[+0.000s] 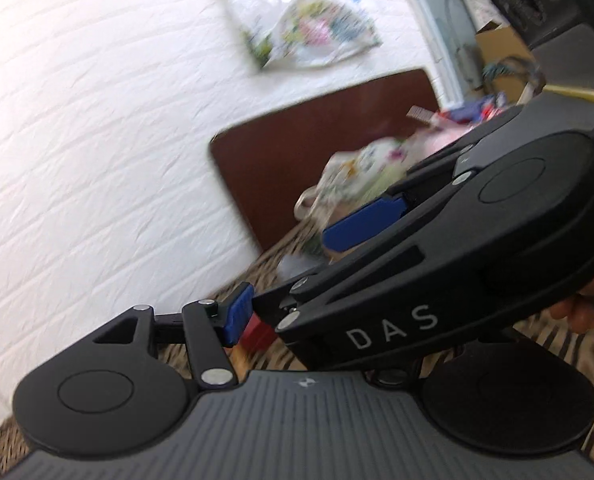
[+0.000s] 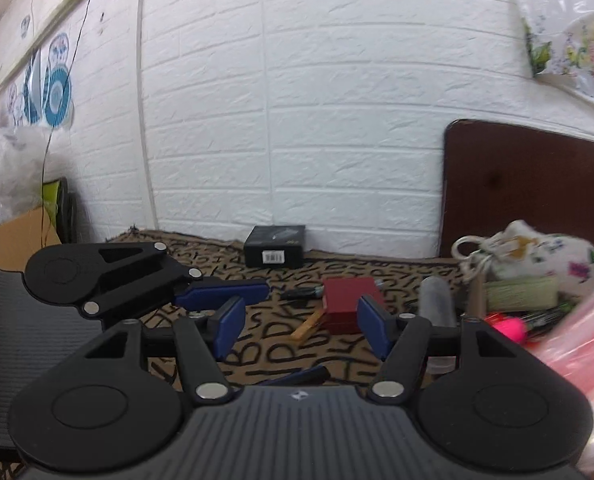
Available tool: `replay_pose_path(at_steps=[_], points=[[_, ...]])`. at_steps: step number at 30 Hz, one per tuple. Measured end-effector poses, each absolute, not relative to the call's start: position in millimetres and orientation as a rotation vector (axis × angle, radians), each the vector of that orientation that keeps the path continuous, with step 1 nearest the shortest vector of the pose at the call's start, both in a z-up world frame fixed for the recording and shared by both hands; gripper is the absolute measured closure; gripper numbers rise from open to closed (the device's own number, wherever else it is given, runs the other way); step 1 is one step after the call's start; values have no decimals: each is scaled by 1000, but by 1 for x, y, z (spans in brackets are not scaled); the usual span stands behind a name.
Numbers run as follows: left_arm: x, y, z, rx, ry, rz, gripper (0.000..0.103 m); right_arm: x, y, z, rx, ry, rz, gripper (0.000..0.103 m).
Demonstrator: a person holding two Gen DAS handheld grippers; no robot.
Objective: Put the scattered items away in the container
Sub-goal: 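Open the right gripper over the cardboard box and withdraw it, then lower the left gripper onto the wooden clothespin and close on it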
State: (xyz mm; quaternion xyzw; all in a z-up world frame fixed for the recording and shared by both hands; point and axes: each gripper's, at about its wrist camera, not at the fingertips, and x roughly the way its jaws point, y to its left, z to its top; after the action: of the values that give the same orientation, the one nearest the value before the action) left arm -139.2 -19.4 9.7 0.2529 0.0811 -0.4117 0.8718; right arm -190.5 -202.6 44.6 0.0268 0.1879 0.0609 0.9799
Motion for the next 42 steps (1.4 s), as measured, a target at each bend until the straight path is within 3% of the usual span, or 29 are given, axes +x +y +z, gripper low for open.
replay_pose_path(at_steps=[9, 14, 23, 25, 26, 28, 29, 42], points=[[-79, -33, -24, 468, 338, -717, 45, -133, -191, -2, 142, 446, -12, 33], [-54, -44, -36, 443, 395, -666, 41, -110, -207, -22, 183, 447, -107, 14], [-36, -53, -46, 475, 453, -671, 36, -96, -224, -34, 223, 429, -168, 4], [-32, -53, -46, 464, 465, -678, 40, -94, -226, -34, 236, 429, -151, 1], [-32, -52, -47, 459, 470, -680, 49, -93, -226, -33, 231, 428, -147, 1], [-33, -50, -48, 472, 468, -663, 81, -91, -225, -33, 214, 428, -134, 0], [-32, -50, -49, 492, 460, -633, 88, -89, -224, -33, 201, 431, -130, 0], [-16, -22, -49, 452, 488, -549, 88, -52, -206, -25, -19, 402, -37, 0]])
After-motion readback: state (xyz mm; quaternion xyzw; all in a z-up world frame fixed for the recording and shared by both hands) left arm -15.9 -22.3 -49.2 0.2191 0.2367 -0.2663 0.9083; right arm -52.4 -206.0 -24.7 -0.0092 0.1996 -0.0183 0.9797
